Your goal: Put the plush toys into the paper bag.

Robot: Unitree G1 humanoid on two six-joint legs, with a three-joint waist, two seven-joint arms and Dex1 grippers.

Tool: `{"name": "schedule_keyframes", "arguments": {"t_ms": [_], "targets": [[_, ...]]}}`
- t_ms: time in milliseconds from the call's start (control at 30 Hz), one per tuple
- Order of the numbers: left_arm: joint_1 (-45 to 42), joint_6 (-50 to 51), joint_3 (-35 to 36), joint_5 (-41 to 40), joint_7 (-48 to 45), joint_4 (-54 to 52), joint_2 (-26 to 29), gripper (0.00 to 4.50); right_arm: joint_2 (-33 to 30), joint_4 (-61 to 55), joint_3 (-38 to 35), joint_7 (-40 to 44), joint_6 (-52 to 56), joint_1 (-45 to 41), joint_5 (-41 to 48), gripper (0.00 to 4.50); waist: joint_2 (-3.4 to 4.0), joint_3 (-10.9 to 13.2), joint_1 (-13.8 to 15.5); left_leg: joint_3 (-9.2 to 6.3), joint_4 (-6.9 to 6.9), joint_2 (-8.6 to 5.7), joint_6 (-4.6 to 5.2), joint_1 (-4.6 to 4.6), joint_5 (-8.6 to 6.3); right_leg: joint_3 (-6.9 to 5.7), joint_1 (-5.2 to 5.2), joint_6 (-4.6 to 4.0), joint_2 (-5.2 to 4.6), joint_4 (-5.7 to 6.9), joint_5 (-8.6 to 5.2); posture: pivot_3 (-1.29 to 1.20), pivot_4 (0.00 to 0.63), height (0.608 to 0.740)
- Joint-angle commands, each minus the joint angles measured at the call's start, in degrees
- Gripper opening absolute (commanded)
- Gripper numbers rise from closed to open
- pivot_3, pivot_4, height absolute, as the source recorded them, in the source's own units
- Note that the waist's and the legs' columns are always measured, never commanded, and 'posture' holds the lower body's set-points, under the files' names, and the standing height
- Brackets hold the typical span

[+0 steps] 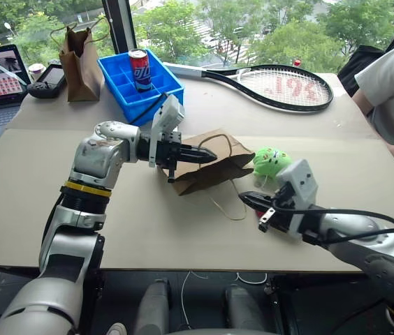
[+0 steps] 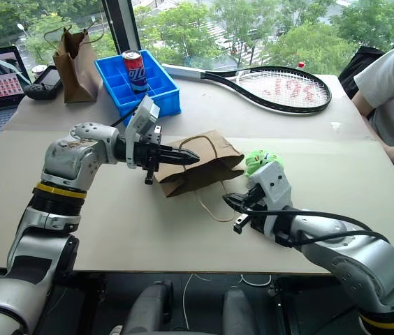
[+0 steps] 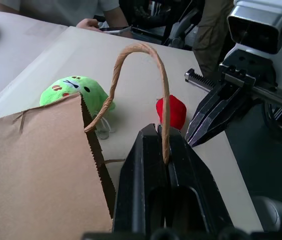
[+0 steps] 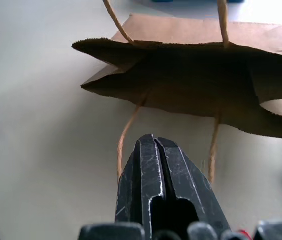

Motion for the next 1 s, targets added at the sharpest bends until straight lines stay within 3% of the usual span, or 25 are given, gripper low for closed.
{"name": "schedule_keyframes", "arguments": {"t_ms": [33, 300, 567, 800, 1000], "targets": [[-0.4, 0.7, 0.4, -1.5, 1.0, -3.5, 0.6, 0.00, 4.0, 6.4, 5.3, -0.4, -3.9, -4.7, -8.2, 0.08, 0.00, 0.0, 0.0, 0.00, -0.01, 0.00, 0.00, -0.01, 0.00, 0.00, 0.00, -0.01, 0.00, 0.00, -0.01, 0.00, 0.150, 0.731], [-1.7, 1.7, 1.5, -3.2, 3.0, -2.9, -0.7, 0.00, 10.2, 20.6, 14.4, 4.2, -8.9, -14.8, -21.6, 0.08, 0.01, 0.0, 0.2, 0.00, -0.02, -0.01, 0.00, -0.03, 0.00, -0.01, -0.04, 0.01, 0.03, 0.02, -0.01, 0.00, 0.150, 0.731], [-3.6, 5.9, 5.5, -7.9, 8.0, -3.1, -1.9, 0.00, 14.0, 33.1, 20.3, 8.4, -16.5, -15.7, -33.0, 0.08, 0.01, 0.0, 0.0, 0.00, -0.04, -0.01, 0.00, -0.04, 0.00, -0.02, -0.05, 0.03, 0.03, 0.06, -0.02, 0.00, 0.150, 0.731], [-10.4, 8.4, 11.9, -11.0, 12.5, 1.1, -0.2, 0.00, 16.0, 33.8, 20.5, 11.4, -18.2, -13.5, -37.4, 0.08, 0.00, 0.0, 0.0, -0.02, -0.05, -0.01, 0.00, 0.00, 0.01, -0.02, -0.04, 0.06, 0.04, 0.08, -0.03, 0.00, 0.150, 0.731], [-15.0, 4.8, 11.6, -9.7, 10.9, 2.5, 2.6, 0.00, 16.7, 31.3, 20.2, 12.9, -16.5, -12.8, -39.0, 0.08, 0.00, 0.0, -0.1, -0.02, -0.13, -0.01, -0.02, 0.05, 0.01, -0.03, -0.04, 0.07, 0.05, 0.09, -0.04, 0.00, 0.150, 0.731]]}}
